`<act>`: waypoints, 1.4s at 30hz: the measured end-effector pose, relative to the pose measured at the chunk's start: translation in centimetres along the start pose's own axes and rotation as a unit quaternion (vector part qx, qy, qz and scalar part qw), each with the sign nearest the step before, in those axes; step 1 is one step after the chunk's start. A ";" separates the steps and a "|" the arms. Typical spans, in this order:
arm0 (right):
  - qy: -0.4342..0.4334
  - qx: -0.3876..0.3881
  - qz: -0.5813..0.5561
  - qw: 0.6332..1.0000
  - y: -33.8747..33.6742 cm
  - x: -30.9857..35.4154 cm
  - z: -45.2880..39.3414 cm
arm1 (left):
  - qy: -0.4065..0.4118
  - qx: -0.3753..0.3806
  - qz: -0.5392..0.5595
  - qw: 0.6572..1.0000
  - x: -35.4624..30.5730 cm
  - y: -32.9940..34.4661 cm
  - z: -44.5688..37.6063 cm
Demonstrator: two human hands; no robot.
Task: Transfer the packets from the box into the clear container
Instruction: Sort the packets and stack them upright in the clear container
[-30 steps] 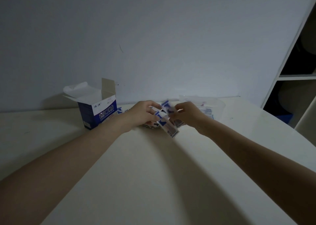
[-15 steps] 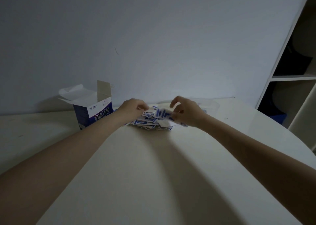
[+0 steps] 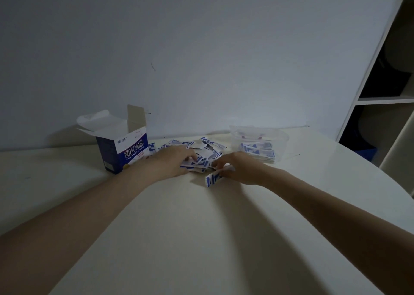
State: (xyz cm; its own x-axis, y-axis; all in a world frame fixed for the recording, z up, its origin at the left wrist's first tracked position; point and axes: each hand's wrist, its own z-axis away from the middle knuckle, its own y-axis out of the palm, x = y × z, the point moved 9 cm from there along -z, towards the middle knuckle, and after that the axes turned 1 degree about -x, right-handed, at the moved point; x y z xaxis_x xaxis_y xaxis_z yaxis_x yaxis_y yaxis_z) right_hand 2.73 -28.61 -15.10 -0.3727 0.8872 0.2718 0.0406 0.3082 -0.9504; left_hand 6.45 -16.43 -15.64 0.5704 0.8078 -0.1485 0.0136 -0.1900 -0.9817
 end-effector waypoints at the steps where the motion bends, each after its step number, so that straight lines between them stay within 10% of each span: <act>1: 0.002 0.002 0.002 1.000 0.1 0.0 0.0 | 0.007 -0.007 -0.017 1.000 -0.2 -0.1 0.2; 9: 0.011 0.009 0.023 1.000 -1.3 0.0 0.5 | -0.012 -0.085 0.107 0.991 -0.1 -2.5 0.7; 21: 0.011 0.029 -0.047 0.998 -0.5 1.0 0.4 | -0.037 0.027 0.047 0.998 -0.5 -0.1 -0.2; 42: 0.197 -0.124 -0.246 0.941 -2.7 -2.4 0.4 | -0.085 -0.019 0.176 0.981 1.4 -2.5 1.5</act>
State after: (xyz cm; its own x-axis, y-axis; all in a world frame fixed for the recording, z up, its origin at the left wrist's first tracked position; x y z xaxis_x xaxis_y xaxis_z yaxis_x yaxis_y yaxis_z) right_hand 3.13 -31.68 -13.23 -0.0316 0.6588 0.7517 0.1866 0.7427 -0.6431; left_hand 6.03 -13.96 -13.57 0.4006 0.7693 -0.4977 -0.1268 -0.4914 -0.8617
